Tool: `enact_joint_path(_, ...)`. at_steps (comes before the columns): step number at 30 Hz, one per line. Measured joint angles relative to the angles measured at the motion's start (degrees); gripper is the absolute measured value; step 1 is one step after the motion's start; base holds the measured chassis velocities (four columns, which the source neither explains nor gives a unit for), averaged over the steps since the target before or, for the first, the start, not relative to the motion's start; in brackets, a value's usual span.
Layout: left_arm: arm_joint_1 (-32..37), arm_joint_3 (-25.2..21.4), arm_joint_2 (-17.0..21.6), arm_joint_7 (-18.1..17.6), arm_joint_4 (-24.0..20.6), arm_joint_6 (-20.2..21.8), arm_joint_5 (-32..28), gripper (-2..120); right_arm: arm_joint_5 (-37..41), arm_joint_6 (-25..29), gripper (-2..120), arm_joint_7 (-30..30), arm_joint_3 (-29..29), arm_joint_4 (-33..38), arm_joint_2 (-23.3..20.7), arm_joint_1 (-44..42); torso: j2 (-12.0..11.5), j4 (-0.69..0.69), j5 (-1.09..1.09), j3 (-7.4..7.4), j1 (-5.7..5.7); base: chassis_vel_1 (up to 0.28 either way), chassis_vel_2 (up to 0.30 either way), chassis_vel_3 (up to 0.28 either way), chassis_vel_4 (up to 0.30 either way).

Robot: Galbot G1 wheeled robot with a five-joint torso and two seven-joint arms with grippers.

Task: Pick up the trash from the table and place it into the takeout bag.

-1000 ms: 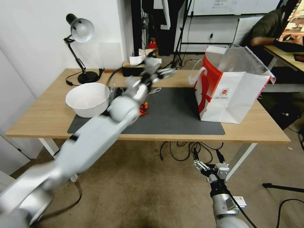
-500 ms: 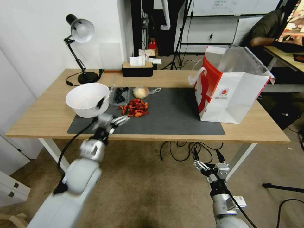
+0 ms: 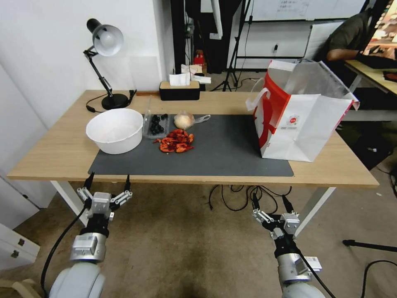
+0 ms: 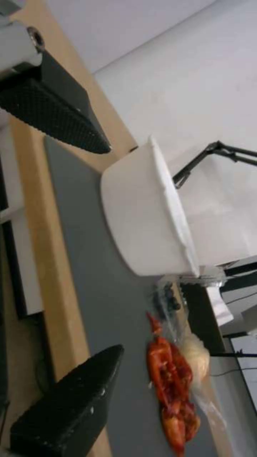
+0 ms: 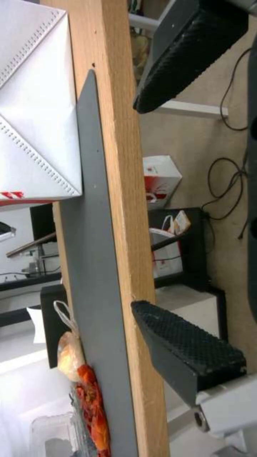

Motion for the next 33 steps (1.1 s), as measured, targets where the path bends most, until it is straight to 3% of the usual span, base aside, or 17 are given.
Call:
enact_joint_path(11,0.51,3.34,-2.44,0.05,1.81,-1.82,-2.2,100,0.0,0.0,100,0.0,0.0,0.0,0.0,0.0,-0.01,0.01,0.0,0.0,0.01,0.0,0.0,0.0,0.0)
enact_joint_path(22,-1.07,5.33,-1.26,0.23,2.19,-1.85,-4.83,100,0.0,0.0,100,0.0,0.0,0.0,0.0,0.0,-0.01,0.02,0.0,0.0,0.01,0.0,0.0,0.0,0.0)
enact_joint_path(28,-7.24,8.39,3.37,0.2,0.28,3.0,-13.37,100,0.0,0.0,100,0.0,0.0,0.0,0.0,0.0,-0.01,0.01,-0.01,0.0,0.01,0.0,0.0,0.0,0.0)
enact_joint_path(33,-18.7,13.79,10.58,0.16,0.51,6.56,-26.88,100,0.0,0.0,100,-0.01,0.0,0.0,0.0,0.0,-0.01,0.01,0.01,0.0,0.0,0.0,0.0,0.0,0.0)
